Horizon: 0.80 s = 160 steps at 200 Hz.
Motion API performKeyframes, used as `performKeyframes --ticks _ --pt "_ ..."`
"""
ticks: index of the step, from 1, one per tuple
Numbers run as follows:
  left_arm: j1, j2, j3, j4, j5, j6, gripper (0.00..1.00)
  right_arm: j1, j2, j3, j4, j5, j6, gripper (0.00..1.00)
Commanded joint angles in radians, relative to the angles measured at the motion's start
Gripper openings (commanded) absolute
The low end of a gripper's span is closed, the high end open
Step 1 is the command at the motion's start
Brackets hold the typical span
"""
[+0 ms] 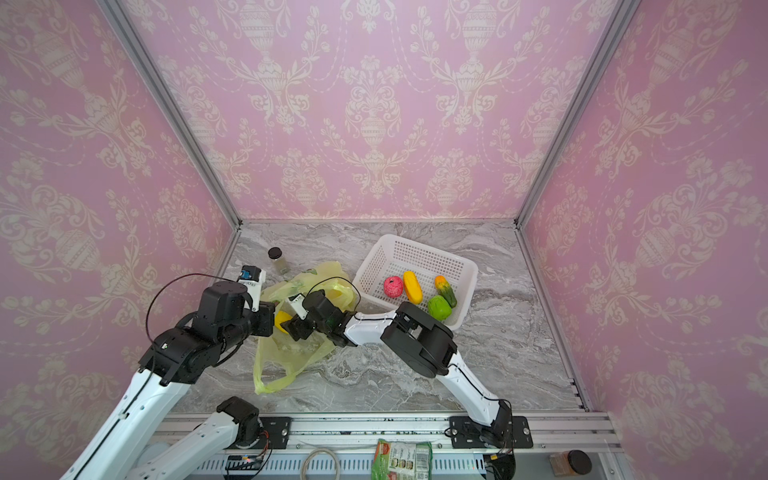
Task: Untie the knot of the plastic bag and take out the fruit
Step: 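Lower the right gripper into the bag and close on a yellow fruit, then lift the yellow fruit out of the bag and carry it to the basket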
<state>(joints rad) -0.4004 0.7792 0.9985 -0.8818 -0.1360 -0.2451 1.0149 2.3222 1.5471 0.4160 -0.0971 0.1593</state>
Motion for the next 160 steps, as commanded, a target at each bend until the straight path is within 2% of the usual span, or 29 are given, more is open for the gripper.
performKeyframes --ticks 1,60,86,129,160 --pt "0.005 -0.011 -0.008 -0.011 0.017 -0.007 0.0 0.007 0.059 0.104 -0.12 -0.018 0.022 0.85" --pt "0.005 -0.011 -0.008 -0.012 0.016 -0.009 0.0 0.005 0.186 0.357 -0.383 -0.057 0.018 0.82" --pt "0.005 -0.013 -0.008 -0.011 0.015 -0.009 0.0 0.006 0.208 0.402 -0.431 -0.063 0.017 0.74" --pt "0.005 -0.013 -0.008 -0.011 0.015 -0.008 0.0 0.007 0.169 0.329 -0.374 -0.072 0.021 0.53" --pt "0.005 -0.014 -0.008 -0.011 0.011 -0.009 0.0 0.007 0.057 0.151 -0.238 -0.072 0.022 0.44"
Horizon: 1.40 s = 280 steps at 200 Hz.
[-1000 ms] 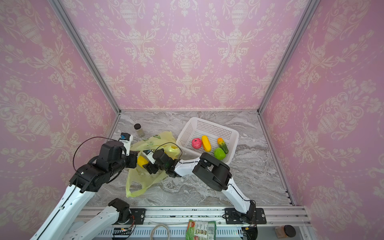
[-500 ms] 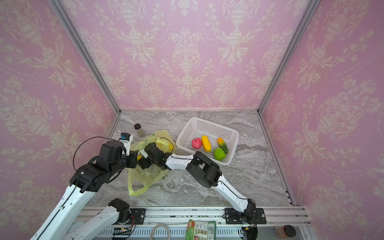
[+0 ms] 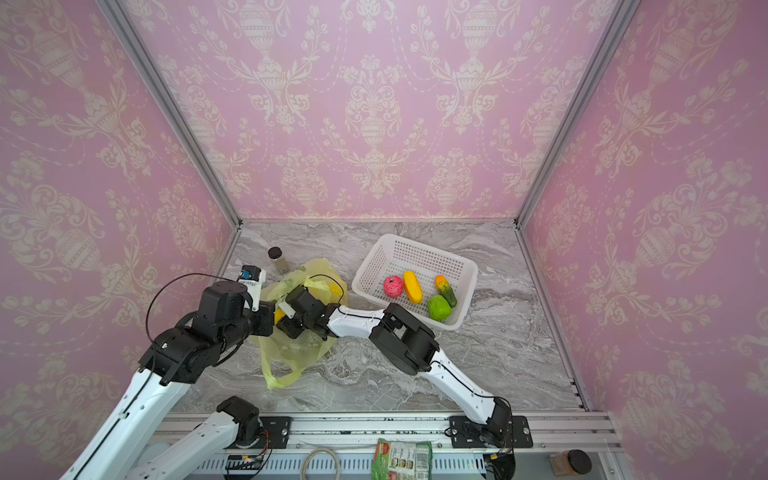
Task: Untie the knot of the plastic bag and take out the fruit
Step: 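Lift the yellow fruit out of the bag and carry it to the basket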
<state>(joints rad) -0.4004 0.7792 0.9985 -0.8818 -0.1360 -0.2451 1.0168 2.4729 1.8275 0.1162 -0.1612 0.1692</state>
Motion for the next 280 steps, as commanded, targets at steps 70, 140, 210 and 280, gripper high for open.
performKeyframes --ticks 70,140,210,280 --pt "0.005 -0.003 -0.008 -0.014 0.002 -0.01 0.0 0.006 -0.511 -0.609 0.364 -0.021 0.024 0.31" --pt "0.005 0.0 -0.008 -0.016 -0.007 -0.011 0.0 0.019 -0.867 -0.912 0.447 -0.033 -0.019 0.29" --pt "0.006 0.003 -0.008 -0.014 -0.008 -0.013 0.0 -0.009 -1.27 -1.181 0.46 0.416 -0.019 0.23" --pt "0.006 0.0 -0.01 -0.015 -0.008 -0.013 0.0 -0.261 -1.441 -1.327 0.371 0.681 0.281 0.22"
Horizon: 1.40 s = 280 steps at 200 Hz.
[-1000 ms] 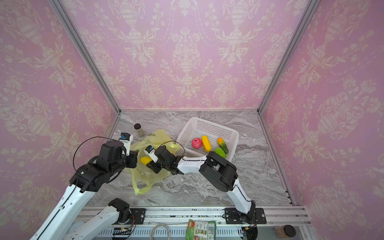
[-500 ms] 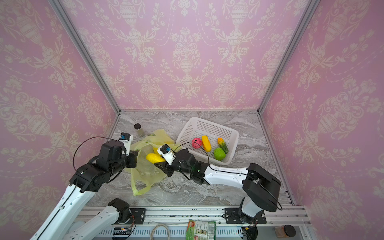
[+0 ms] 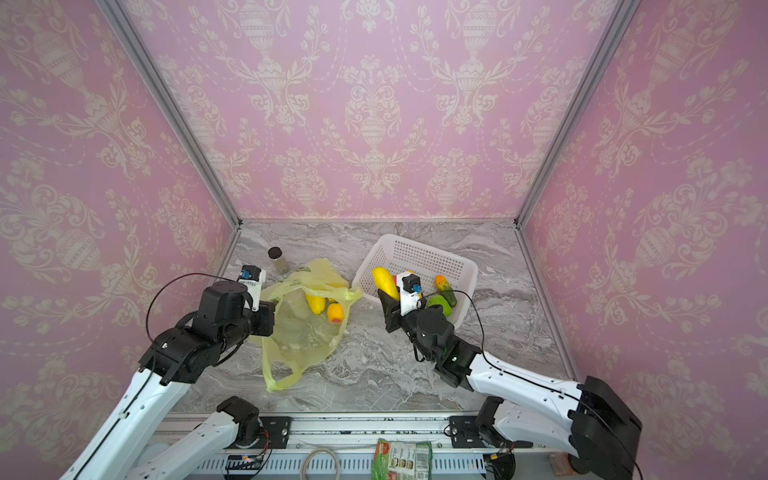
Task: Untie the knot of the plastic bag and take out the fruit
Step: 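Lift the yellow fruit out of the bag and carry it to the basket, then lower the yellow fruit into the basket and open the right gripper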
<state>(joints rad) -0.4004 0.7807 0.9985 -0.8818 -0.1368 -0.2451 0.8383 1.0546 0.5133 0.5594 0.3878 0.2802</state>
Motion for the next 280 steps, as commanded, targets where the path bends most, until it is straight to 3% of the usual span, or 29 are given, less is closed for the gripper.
performKeyframes --ticks 1,34,62,120,191,227,280 --pt "0.005 -0.001 -0.009 -0.014 -0.008 -0.013 0.0 -0.088 -0.021 -0.011 -0.079 0.135 0.174 0.22" --pt "0.005 -0.003 -0.009 -0.014 -0.008 -0.013 0.0 -0.25 0.024 0.019 -0.259 0.113 0.385 0.21" --pt "0.005 -0.001 -0.01 -0.015 -0.009 -0.013 0.0 -0.359 0.111 0.059 -0.344 0.038 0.476 0.23" --pt "0.005 -0.001 -0.011 -0.013 -0.009 -0.014 0.0 -0.496 0.388 0.199 -0.401 -0.187 0.525 0.2" --pt "0.005 -0.003 -0.01 -0.013 -0.009 -0.015 0.0 -0.516 0.708 0.426 -0.502 -0.267 0.482 0.29" --pt "0.005 0.0 -0.011 -0.013 -0.013 -0.015 0.0 -0.519 0.751 0.443 -0.497 -0.273 0.49 0.44" --pt "0.005 0.003 -0.009 -0.014 -0.011 -0.015 0.0 -0.519 0.655 0.371 -0.458 -0.262 0.482 0.71"
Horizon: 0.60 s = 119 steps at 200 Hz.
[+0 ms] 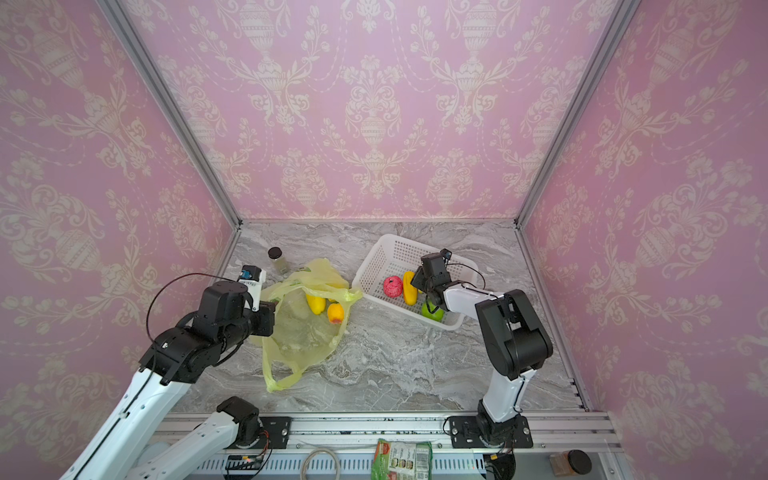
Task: Untie the knot of the plastic bag and take out the fruit
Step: 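Lower the yellow fruit into the basket and open the right gripper, then withdraw the right gripper from the basket back toward the bag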
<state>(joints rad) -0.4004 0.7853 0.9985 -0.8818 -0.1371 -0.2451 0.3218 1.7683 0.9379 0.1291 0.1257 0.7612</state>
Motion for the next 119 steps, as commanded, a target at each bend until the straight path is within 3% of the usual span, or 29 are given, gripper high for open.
performKeyframes --ticks 1,38,75,119 --pt "0.005 -0.002 -0.01 -0.014 -0.01 -0.014 0.0 -0.003 -0.062 -0.057 -0.024 -0.001 0.001 0.72" --pt "0.006 0.0 -0.01 -0.016 -0.013 -0.016 0.0 -0.001 -0.224 -0.122 -0.051 0.0 -0.02 0.77" --pt "0.005 0.005 -0.01 -0.015 -0.013 -0.015 0.0 0.029 -0.495 -0.24 -0.049 0.052 -0.048 0.79" --pt "0.005 0.005 -0.009 -0.015 -0.013 -0.015 0.0 0.253 -0.813 -0.363 0.067 0.196 -0.228 0.76"
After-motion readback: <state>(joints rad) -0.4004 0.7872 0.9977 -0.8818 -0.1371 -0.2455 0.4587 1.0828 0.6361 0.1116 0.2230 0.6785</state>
